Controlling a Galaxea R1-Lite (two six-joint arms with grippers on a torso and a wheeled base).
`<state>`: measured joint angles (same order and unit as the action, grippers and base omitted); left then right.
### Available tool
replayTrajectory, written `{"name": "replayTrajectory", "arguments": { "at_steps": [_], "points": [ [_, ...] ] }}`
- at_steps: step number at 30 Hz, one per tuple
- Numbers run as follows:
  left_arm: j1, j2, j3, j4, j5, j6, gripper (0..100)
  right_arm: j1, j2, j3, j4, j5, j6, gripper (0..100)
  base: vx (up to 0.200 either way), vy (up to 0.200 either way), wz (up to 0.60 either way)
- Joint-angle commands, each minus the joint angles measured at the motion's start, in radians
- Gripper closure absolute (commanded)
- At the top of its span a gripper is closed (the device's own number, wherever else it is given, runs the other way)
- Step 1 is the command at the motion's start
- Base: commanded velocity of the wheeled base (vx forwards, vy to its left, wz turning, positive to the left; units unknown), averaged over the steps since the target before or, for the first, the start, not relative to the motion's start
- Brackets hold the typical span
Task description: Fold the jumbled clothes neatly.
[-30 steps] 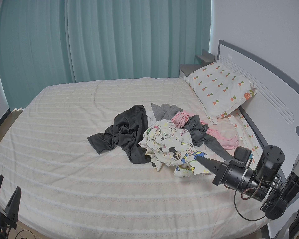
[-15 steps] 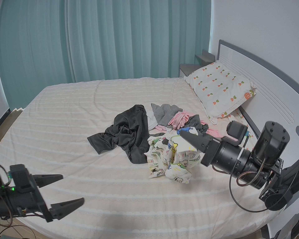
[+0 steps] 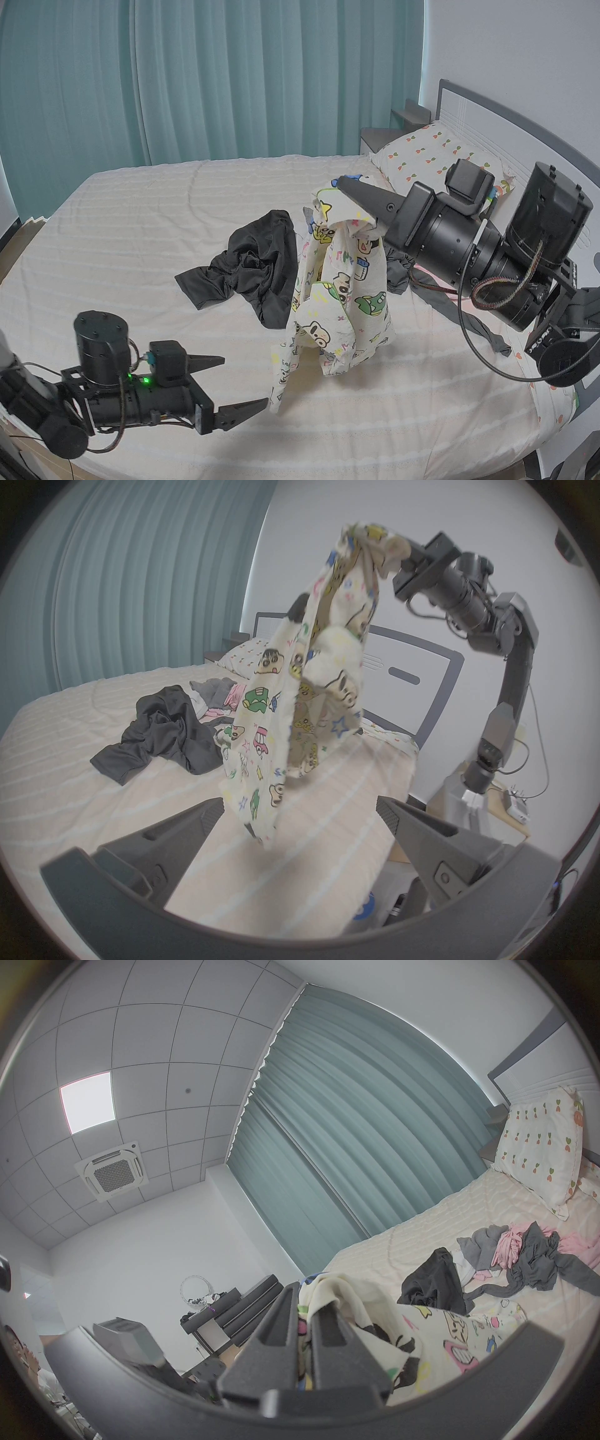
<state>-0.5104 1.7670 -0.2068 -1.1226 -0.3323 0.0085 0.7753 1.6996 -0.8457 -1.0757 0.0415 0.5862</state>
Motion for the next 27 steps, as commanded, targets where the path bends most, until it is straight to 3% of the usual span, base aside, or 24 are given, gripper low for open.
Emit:
{"name": "replayTrajectory", "arguments": {
  "at_steps": [1,4,8,13,16,19,27],
  "points": [
    [-0.03,0.445,0.079,-0.318,0.053,0.001,0,0.015,0.005,-0.072,0.05,-0.025,0.05,100,0.0,0.0,0.0],
    [-0.033,0.489,0.084,-0.379,0.052,-0.004,0,0.015,0.009,-0.072,0.05,-0.028,0.053,100,0.0,0.0,0.0],
    [-0.054,0.525,0.07,-0.442,0.056,-0.076,0,0.012,0.023,-0.073,0.05,-0.028,0.055,100,0.0,0.0,0.0],
    [-0.065,0.562,-0.02,-0.448,0.185,-0.116,0,0.016,0.025,-0.07,0.05,-0.037,0.057,100,0.0,0.0,0.0],
    [-0.115,0.56,-0.089,-0.448,0.245,-0.266,0,0.013,0.026,-0.069,0.05,-0.041,0.058,100,0.0,0.0,0.0],
    [-0.143,0.566,-0.134,-0.448,0.297,-0.317,0,0.012,0.026,-0.065,0.048,-0.041,0.058,100,0.0,0.0,0.0],
    [-0.165,0.608,-0.218,-0.448,0.337,-0.315,0,0.012,0.031,-0.069,0.046,-0.043,0.058,100,0.0,0.0,0.0]
  ]
}}
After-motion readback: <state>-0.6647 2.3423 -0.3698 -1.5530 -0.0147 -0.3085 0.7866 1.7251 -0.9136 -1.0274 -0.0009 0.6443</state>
